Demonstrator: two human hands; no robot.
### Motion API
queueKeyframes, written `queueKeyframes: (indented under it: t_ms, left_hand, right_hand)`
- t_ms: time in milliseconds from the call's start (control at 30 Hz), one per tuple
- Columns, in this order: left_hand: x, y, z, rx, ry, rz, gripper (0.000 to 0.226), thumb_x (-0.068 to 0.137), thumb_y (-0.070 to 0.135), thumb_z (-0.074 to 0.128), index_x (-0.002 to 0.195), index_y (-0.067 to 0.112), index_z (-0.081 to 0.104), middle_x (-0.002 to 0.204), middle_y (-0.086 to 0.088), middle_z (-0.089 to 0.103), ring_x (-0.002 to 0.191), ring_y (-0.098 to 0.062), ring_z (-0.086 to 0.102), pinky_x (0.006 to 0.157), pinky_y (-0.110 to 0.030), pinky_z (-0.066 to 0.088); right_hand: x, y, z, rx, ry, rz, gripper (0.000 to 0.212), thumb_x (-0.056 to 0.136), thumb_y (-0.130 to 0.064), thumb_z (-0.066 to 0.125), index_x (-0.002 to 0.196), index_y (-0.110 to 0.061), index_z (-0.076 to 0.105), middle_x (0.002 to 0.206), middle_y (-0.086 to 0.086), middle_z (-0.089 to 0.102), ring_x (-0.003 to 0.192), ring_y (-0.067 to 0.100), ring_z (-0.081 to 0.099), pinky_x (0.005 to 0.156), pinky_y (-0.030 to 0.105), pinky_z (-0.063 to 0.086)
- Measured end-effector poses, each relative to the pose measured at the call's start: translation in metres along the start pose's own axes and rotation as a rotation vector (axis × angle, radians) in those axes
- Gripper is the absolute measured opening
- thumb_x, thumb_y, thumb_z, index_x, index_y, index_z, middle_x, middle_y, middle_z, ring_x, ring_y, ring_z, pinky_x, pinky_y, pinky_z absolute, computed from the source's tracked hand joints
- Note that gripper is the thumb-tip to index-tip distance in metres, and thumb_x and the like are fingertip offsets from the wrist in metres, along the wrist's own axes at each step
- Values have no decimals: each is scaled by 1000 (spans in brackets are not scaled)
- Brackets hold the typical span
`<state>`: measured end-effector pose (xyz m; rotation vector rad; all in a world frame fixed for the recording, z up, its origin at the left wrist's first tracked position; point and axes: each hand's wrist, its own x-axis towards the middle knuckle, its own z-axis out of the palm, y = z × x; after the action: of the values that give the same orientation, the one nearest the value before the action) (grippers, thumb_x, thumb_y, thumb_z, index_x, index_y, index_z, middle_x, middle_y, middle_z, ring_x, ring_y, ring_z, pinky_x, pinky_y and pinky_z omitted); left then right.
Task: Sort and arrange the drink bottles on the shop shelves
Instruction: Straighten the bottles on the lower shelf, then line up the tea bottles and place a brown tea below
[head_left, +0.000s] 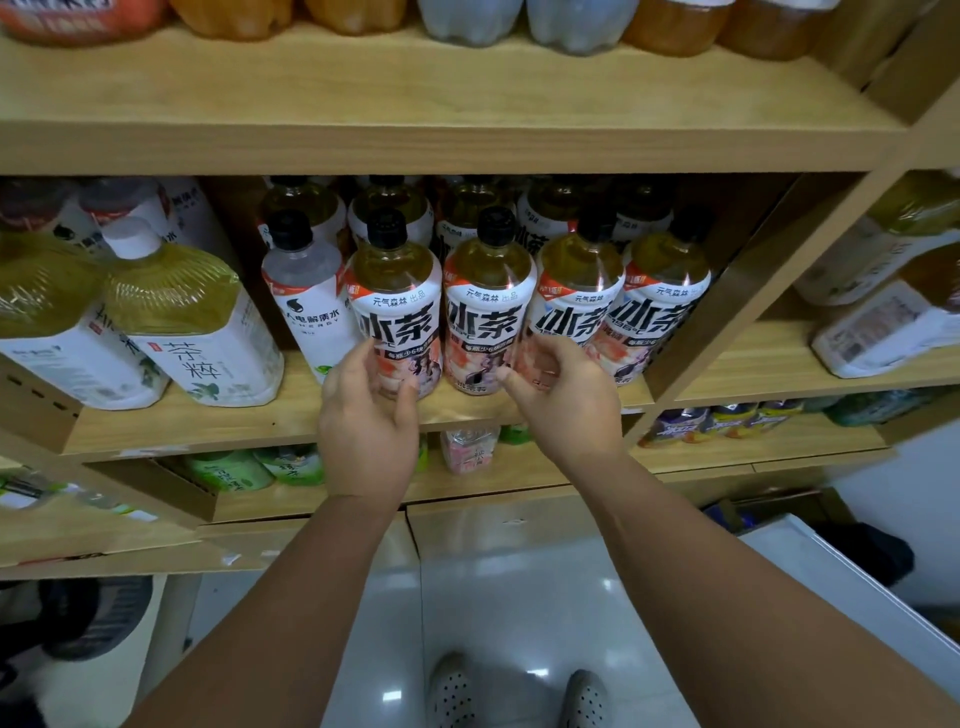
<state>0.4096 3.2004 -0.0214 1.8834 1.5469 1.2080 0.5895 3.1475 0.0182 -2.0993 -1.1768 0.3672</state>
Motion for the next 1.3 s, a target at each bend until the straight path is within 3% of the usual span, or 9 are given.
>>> queueKeyframes:
  t_ms: [100,233,333,500,733,1000,1133,1300]
  left_hand:
    - [-8,26,-10,61,12,153,49,92,25,73,134,6,57,122,-12,60,109,-29,61,92,-44,54]
    - [-12,75,-2,60,14,295,46,91,27,73,129,4,60,120,-14,61,113,-27,57,95,-35,47]
    - [-17,125,24,29,2,463,46,89,30,69,125,3,62,119,-14,61,112,-25,54,96,-29,41]
    - [-28,218,77,20,-84,690,43,89,34,68,120,3,66,117,-15,61,107,-34,59,90,-41,46]
    - [-51,351,154,107,2,853,43,87,39,69,111,3,71,111,-14,63,100,-36,61,85,-45,49]
    - [-54,488,206,175,52,881,49,85,49,62,113,9,70,114,-8,61,103,-30,57,88,-41,50]
    - [-43,530,228,263,-117,698,58,87,55,62,131,18,60,129,-3,55,122,-25,50,103,-44,46]
    - [-38,589,273,85,-325,508,71,92,51,67,151,24,40,147,-1,50,131,-19,51,109,-39,44]
  right_hand:
    - [-5,17,-39,-118,-38,-82,56,86,-51,74,132,-21,64,121,-3,71,111,16,66,91,39,57]
    - [-6,42,-102,-237,-146,-86,51,87,-51,73,129,-23,67,125,-5,69,112,16,64,89,35,56]
    - [0,66,-154,-222,-97,-49,45,87,-51,72,124,-26,69,118,-5,70,109,17,66,83,41,58]
    - [18,115,-247,-223,66,-106,42,87,-51,72,121,-26,71,118,-6,71,107,15,65,87,37,55]
    - [56,197,-384,-184,218,-230,38,85,-50,74,111,-22,74,104,-8,72,101,13,65,80,29,50]
    - [102,237,-515,-39,349,-271,40,87,-50,71,118,-25,70,110,-8,69,111,13,61,86,31,48]
    - [136,255,-549,126,430,-244,49,88,-49,71,130,-26,62,127,-7,59,115,12,57,92,30,45]
    - [177,272,-572,278,397,-166,59,94,-43,66,147,-27,47,144,-1,53,127,18,53,108,44,45]
